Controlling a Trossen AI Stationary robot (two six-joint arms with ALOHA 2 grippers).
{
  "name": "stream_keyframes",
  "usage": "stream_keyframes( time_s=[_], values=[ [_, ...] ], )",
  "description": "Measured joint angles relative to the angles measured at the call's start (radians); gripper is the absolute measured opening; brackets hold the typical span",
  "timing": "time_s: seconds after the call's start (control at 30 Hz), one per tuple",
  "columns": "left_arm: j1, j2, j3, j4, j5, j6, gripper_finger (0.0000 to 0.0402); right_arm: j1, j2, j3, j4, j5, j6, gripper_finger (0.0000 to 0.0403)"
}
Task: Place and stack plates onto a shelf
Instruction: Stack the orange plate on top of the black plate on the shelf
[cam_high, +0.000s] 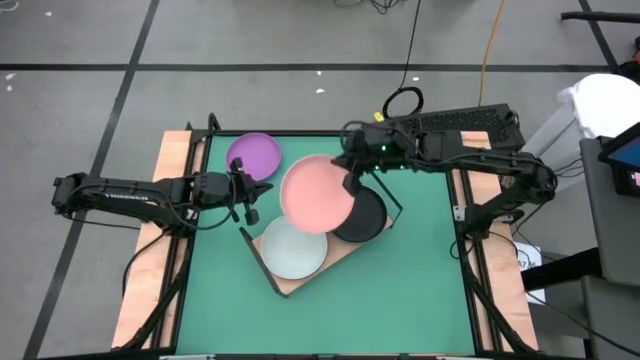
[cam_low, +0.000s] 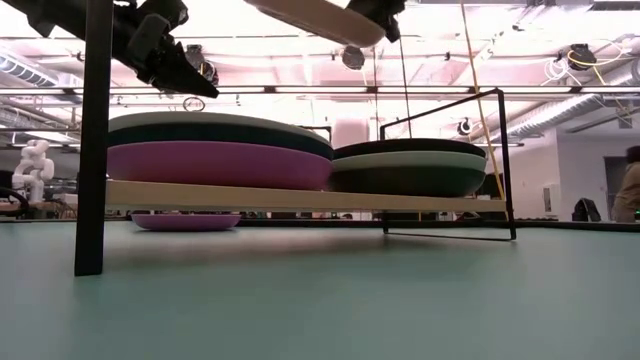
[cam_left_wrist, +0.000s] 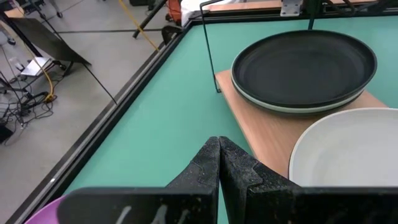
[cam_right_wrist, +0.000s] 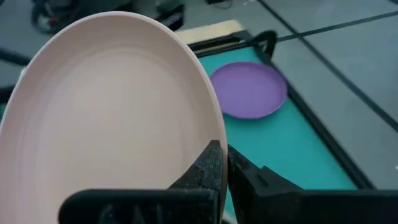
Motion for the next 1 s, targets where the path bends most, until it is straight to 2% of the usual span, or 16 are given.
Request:
stream_keyframes(
  time_s=[0.17,0.37,0.53,0.87,1.0],
  values=[
    [0.0,0.0,0.0,-0.003,0.0,-0.001,0.0005,0.048,0.0,0.0,-0.089,0.0,0.003,0.0],
    [0.0,0.0,0.0,-0.008,0.0,-0.002,0.0005,0.055,0.0,0.0,-0.227,0.006,0.018,0.0],
    [0.0,0.0,0.0,-0.008,0.0,-0.003,0.0005,0.054,0.0,-0.003,-0.334,0.09,-0.008,0.0],
    [0.0,0.0,0.0,-0.008,0.0,-0.003,0.0005,0.037,0.0,-0.175,-0.269,0.099,-0.005,0.0],
    [0.0,0.0,0.0,-0.008,0.0,-0.005,0.0005,0.023,-0.001,-0.199,-0.256,0.097,-0.005,0.0]
  ],
)
